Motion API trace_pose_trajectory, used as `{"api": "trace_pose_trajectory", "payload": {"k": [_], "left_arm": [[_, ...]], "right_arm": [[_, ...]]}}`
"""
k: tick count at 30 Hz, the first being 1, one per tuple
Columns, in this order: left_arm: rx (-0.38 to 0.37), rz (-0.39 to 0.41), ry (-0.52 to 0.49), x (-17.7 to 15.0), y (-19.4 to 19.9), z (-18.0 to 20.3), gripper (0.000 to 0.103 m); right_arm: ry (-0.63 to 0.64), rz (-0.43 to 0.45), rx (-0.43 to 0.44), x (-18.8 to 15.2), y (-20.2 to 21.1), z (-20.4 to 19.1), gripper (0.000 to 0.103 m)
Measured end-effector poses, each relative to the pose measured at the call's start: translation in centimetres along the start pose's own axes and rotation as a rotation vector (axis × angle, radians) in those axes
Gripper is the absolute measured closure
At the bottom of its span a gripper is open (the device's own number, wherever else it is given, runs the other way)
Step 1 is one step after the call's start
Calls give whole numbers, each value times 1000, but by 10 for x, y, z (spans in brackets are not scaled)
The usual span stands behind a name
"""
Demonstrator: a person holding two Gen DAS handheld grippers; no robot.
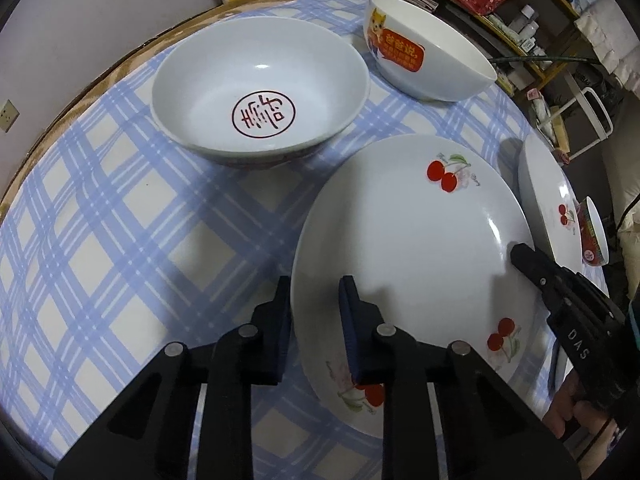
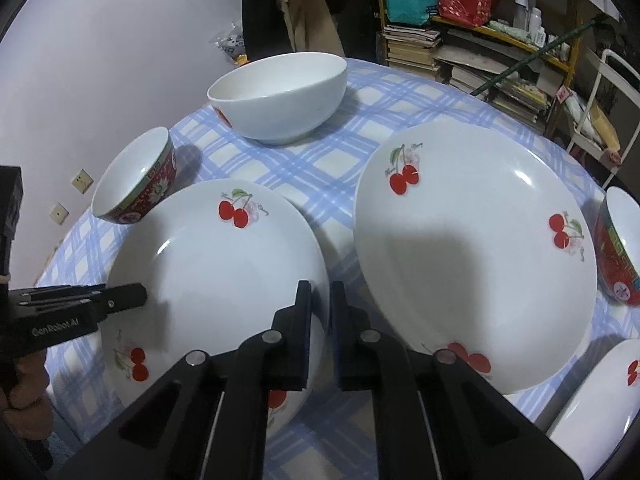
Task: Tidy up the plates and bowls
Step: 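Close the left gripper on the plate rim while the right gripper grips it too, then lift the plate with both grippers and carry it toward another cherry plate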
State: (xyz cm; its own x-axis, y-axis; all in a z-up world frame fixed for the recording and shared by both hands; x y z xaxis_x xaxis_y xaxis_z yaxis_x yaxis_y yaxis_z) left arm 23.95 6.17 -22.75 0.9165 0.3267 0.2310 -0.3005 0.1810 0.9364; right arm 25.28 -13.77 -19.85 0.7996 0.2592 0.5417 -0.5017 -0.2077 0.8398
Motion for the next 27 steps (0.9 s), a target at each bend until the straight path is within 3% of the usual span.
{"api": "trace_pose_trajectory", "payload": {"k": [10,16,27], "left_arm": [[-58,-34,55,0,1,-6,81],[-34,-29,0,-12,9,2,81],[-72,-17,-75,-34,39,12,81]], "right_arm": [[-8,-18,36,-3,6,0,92],[-10,-29,6,-9,18,-5,92],[-59,-15,6,-29,56,-2,93]]}}
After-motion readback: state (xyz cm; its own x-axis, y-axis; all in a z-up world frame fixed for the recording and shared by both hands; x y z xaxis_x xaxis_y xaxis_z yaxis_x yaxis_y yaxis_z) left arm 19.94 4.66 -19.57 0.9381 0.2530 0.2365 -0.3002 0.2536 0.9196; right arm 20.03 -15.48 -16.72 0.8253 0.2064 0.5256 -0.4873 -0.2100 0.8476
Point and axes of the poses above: each gripper's, at about its wrist camera, not at the fingertips, and y roughly against the way its jaws point, z to its right, x to its top, the point moved 1 cm from there along -y, roughly the way its jaws point, and after that the axes turned 15 degrees about y, right-handed, at the moved point
